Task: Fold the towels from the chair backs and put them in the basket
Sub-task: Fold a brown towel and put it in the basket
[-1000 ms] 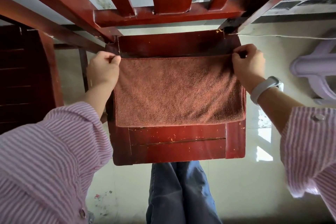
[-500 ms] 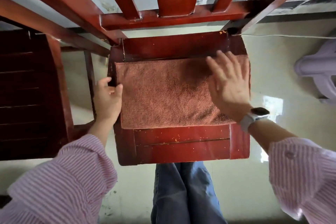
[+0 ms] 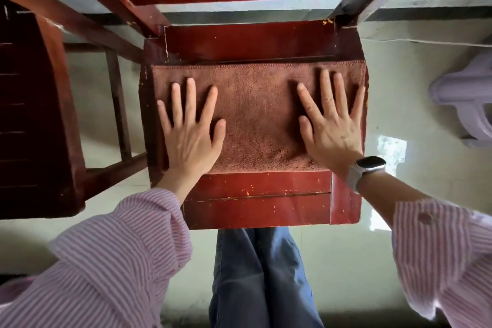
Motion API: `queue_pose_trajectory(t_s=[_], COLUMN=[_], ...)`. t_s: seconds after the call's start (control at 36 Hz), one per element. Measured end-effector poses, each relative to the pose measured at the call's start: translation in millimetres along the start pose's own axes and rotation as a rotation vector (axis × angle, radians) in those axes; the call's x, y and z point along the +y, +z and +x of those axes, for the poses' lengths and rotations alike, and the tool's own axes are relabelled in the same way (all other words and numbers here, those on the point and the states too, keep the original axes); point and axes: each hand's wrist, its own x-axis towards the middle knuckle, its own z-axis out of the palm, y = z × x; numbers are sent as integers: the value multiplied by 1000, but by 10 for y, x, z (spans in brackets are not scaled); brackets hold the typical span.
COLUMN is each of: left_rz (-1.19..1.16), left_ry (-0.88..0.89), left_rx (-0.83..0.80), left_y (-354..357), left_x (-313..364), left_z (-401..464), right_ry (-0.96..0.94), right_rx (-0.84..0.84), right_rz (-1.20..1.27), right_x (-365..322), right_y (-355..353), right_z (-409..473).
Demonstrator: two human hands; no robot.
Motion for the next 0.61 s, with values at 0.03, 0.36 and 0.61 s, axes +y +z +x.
queue_pose_trajectory(t_s=[0.03,0.36,0.61], left_rz=[4,-54,-3], left_ry=[3,-28,-13], left_rx=[6,29,-77], left_y=[15,-163,-34], left_x=[-8,156,505], left_z=[4,-67,-381], right_ry=[9,324,820], right_rx=[-12,252,-10], right_rz=[-13,417,560], right_x=[45,165,239], right_y=[28,-151,-198], right_z=[-24,-141,-217])
